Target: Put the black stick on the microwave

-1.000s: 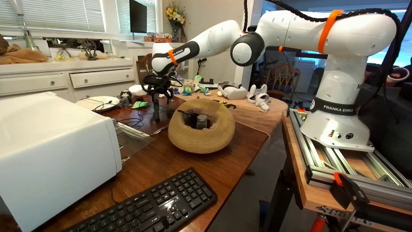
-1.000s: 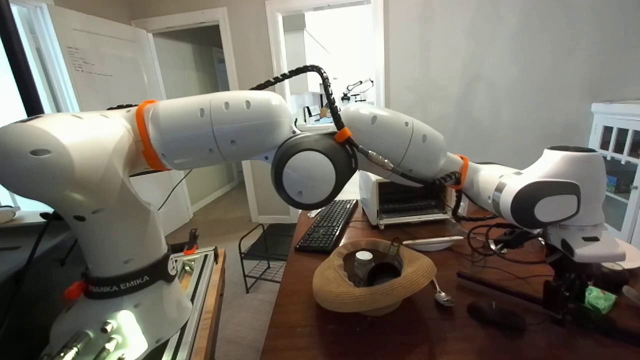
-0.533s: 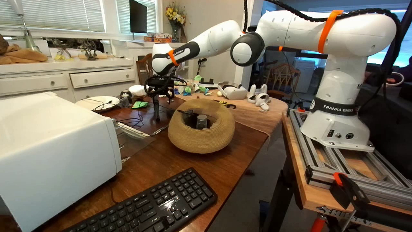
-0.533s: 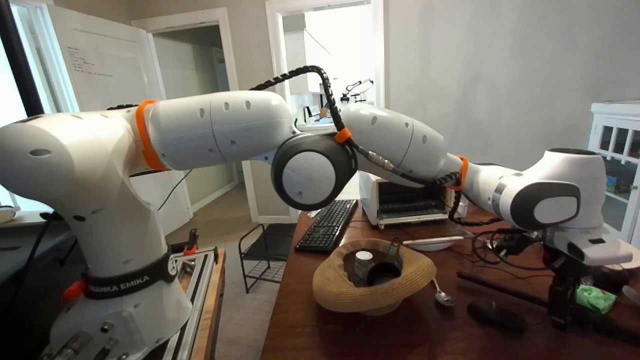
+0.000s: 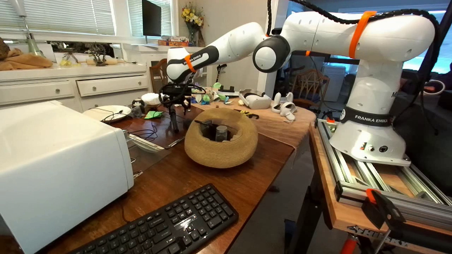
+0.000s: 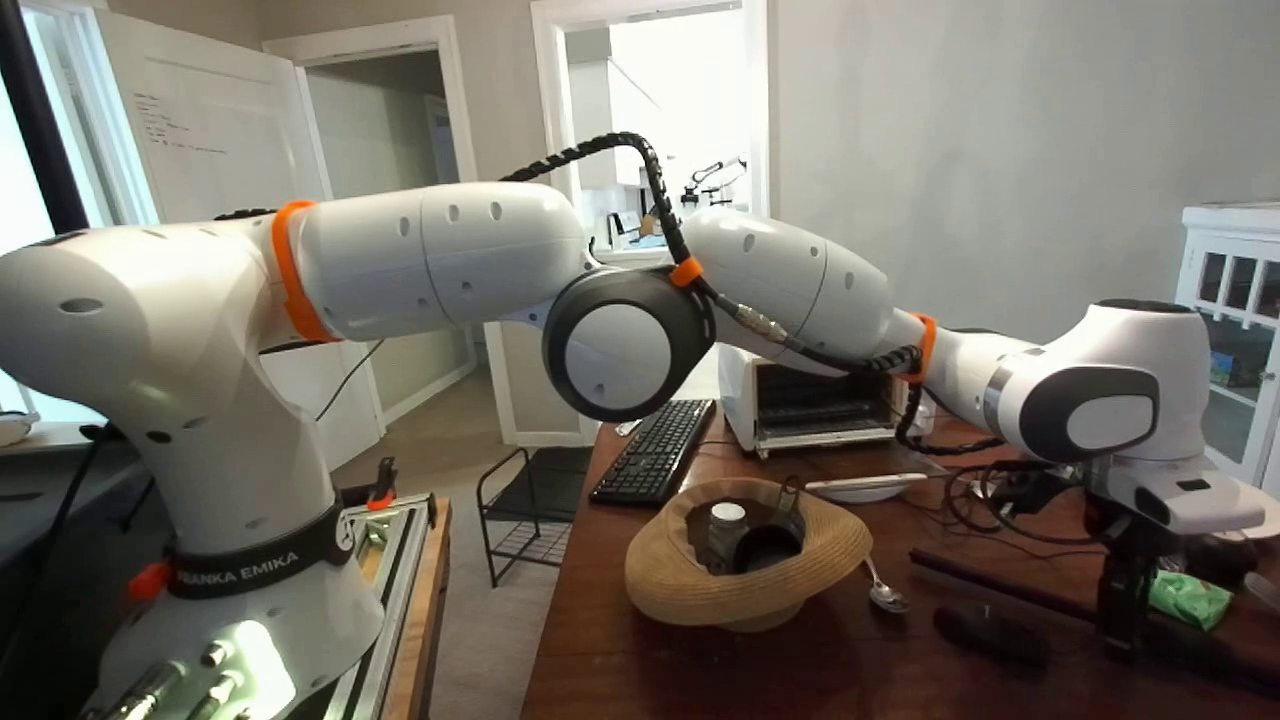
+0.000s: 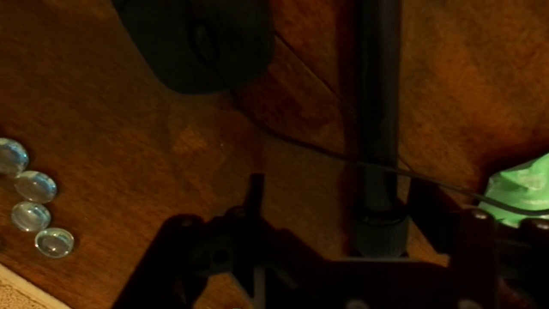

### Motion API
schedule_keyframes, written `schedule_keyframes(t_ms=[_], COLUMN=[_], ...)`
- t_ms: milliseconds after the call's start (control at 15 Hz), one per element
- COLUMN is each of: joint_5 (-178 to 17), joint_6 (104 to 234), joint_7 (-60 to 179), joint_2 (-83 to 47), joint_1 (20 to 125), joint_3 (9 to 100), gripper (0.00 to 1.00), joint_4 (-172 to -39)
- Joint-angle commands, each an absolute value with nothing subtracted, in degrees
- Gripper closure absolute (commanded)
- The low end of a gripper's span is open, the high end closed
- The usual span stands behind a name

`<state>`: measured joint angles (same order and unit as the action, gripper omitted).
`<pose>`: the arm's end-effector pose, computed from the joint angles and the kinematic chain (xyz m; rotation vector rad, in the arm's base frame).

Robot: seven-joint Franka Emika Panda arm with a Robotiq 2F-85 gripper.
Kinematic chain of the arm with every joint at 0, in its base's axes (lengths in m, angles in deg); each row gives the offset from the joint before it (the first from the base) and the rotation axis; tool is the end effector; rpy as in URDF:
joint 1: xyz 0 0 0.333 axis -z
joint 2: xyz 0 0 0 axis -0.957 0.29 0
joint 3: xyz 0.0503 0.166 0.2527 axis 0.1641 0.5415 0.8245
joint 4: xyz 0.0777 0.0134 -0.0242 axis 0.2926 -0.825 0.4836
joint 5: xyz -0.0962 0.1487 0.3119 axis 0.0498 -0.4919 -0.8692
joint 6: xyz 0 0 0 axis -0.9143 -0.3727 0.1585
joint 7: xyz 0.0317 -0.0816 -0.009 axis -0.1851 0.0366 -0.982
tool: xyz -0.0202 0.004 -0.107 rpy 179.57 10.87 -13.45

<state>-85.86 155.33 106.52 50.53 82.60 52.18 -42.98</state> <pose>0.7469 -0.1561 0.1067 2.6530 -1.6107 0.1941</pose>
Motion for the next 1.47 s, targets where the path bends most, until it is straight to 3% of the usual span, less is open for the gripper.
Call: schedule_keyframes(t_ms=[0,133,333,400,1400], joint_5=[-85.25,-85.28,-85.29,-85.25,-75.06], joint_6=[154.58,154.60,154.48,154.49,165.70], joint_7=[106.71,106.85,106.91,106.99,122.75], joint_2=[50.82,50.74,50.70,50.69,51.14], joint_1=[82.46,82.44,82.39,82.35,76.14], joint_3=[51.91,51.92,51.90,51.84,41.91], gripper=[0.47,0.65,0.83,0.95,0.94], joint_4=[-43.12,-43.41,-43.52,-43.57,-41.81])
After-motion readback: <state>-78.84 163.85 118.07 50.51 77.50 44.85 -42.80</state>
